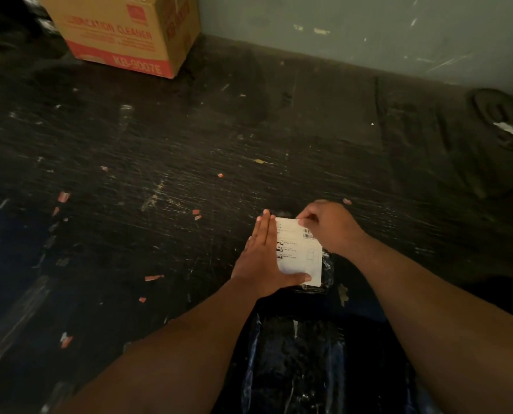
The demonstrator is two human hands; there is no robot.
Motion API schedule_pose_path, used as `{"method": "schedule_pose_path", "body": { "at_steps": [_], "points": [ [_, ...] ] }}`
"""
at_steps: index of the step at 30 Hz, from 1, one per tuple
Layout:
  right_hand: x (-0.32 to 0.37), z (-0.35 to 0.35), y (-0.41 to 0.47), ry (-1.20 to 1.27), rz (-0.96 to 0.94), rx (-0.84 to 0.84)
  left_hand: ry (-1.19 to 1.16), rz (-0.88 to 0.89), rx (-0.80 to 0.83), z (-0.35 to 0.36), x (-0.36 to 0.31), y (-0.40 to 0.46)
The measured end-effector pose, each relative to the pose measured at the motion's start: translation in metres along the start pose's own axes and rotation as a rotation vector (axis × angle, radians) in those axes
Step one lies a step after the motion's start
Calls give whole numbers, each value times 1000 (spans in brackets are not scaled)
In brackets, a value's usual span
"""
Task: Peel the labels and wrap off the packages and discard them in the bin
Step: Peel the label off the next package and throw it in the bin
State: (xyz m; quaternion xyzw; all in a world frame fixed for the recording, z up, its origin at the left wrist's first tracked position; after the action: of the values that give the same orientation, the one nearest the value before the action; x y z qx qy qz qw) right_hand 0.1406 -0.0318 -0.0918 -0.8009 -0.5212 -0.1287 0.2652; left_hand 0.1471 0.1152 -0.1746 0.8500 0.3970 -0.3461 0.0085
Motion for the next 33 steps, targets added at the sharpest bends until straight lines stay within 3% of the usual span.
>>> {"method": "schedule_pose_path", "body": {
  "at_steps": [5,14,27,33],
  "points": [
    [-3,-4,-9,-40,-34,-45,-23,16,-3,-1,0,0],
    [-3,1,-8,-191,116,6,9,42,103,-5,3,-4],
    [31,-21,-55,-202,-127,45,-39,1,102,-5,4,-4],
    [23,-38,-75,-229,-149,-79,60,35,118,-10,-1,-7]
  ]
}}
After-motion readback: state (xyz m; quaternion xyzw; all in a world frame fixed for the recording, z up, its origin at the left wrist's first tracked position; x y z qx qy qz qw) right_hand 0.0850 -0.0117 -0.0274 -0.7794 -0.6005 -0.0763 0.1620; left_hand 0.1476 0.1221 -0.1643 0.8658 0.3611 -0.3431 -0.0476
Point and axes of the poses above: each hand's wrist, its own y-axis towards the middle knuckle, its own z-axis out of the palm, x = y × z, the point moved 8 cm from there along y, towards the middle knuckle, and after that the axes turned 1 degree about y, right-handed, at the moved point
